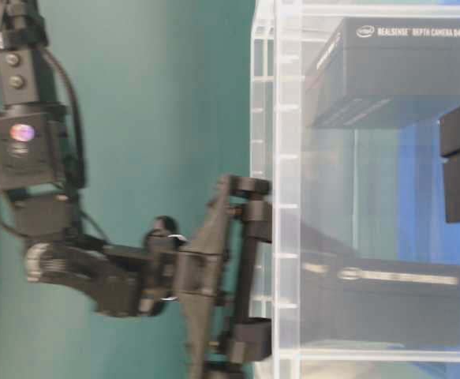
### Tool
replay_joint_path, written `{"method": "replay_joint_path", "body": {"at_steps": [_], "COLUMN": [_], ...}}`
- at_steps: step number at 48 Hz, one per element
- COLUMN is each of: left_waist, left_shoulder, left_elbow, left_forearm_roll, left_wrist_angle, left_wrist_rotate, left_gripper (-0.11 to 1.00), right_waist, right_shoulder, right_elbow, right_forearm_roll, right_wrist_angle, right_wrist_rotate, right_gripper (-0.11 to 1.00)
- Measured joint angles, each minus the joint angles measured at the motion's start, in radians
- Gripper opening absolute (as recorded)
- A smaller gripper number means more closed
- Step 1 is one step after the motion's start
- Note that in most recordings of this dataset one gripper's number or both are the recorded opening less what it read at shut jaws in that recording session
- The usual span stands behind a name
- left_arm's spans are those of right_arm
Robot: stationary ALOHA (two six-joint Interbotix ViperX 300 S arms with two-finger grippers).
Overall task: Take the box out of the case with the right arm.
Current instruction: 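Close the right gripper on the left black box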
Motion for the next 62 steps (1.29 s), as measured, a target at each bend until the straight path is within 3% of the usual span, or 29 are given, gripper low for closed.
{"method": "replay_joint_path", "body": {"at_steps": [19,26,62], "left_waist": [0.000,0.000,0.000], "left_shoulder": [0.000,0.000,0.000], "left_elbow": [0.000,0.000,0.000], "left_forearm_roll": [0.000,0.000,0.000], "left_wrist_angle": [-0.002,0.000,0.000], "left_wrist_rotate": [0.000,0.000,0.000], "left_gripper": [0.02,0.02,0.02], "right_waist": [0.006,0.009,0.014], "right_shoulder": [-0.032,-0.032,-0.032], "right_elbow": [-0.264,-0.334,-0.354], "right_forearm_roll": [-0.084,-0.095,-0.098], "right_wrist_angle": [0.245,0.314,0.336], "right_wrist_rotate": [-0.002,-0.005,-0.005], "right_gripper": [0.68,0.68,0.68]}}
